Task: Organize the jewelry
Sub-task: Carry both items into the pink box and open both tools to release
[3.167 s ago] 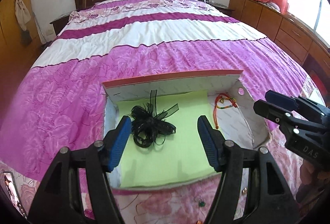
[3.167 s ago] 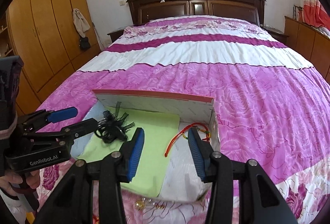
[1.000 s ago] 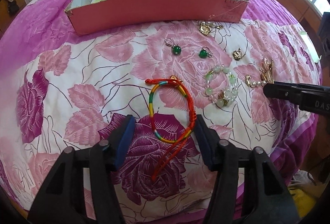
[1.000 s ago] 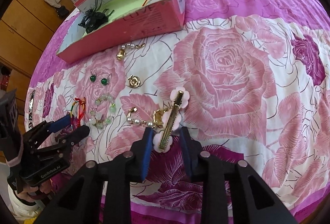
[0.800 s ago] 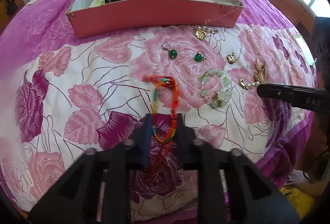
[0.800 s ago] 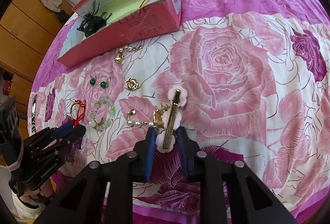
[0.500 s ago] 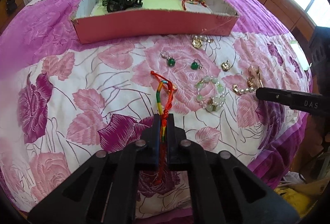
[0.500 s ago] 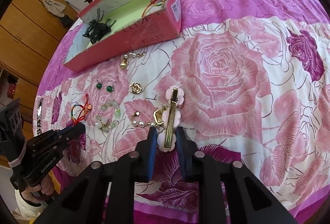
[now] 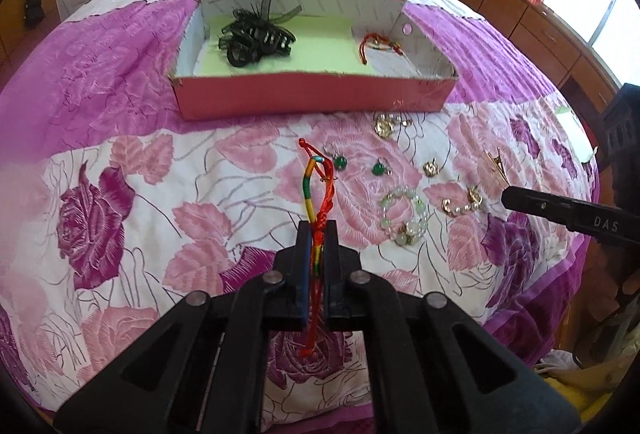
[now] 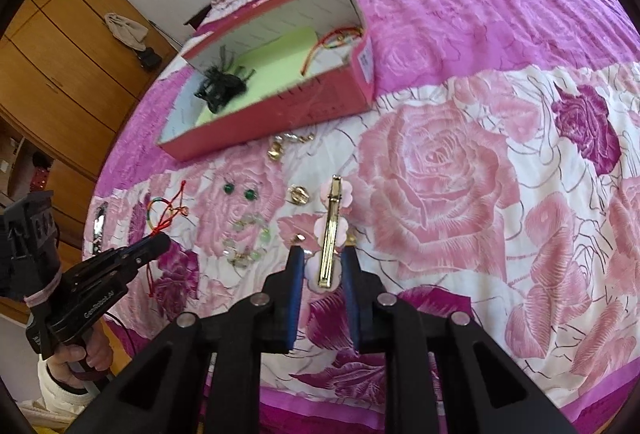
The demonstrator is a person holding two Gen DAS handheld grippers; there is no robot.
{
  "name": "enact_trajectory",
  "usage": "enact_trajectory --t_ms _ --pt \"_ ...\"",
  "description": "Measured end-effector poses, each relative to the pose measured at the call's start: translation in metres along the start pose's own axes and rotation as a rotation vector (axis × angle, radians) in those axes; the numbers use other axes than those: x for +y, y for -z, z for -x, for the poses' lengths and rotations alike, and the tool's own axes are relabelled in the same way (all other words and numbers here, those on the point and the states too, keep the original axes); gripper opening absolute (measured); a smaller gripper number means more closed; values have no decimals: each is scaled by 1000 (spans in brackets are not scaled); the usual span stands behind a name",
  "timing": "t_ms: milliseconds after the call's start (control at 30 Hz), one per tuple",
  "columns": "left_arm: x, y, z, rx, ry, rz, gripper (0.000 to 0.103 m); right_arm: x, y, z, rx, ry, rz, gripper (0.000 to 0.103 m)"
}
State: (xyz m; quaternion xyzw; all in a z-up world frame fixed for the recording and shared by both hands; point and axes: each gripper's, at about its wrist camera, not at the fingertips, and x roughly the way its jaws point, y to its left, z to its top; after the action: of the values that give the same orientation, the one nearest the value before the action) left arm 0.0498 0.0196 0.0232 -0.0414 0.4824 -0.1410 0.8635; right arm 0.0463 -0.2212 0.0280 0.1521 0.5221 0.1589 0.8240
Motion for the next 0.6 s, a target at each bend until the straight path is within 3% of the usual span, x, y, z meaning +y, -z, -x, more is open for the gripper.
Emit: enact_trajectory --t_ms 333,600 --pt "6 -30 17 -93 -30 9 0 18 -22 14 -78 -29 58 21" --pt "16 -72 9 -141 -65 14 0 32 -62 18 -154 -24 110 21"
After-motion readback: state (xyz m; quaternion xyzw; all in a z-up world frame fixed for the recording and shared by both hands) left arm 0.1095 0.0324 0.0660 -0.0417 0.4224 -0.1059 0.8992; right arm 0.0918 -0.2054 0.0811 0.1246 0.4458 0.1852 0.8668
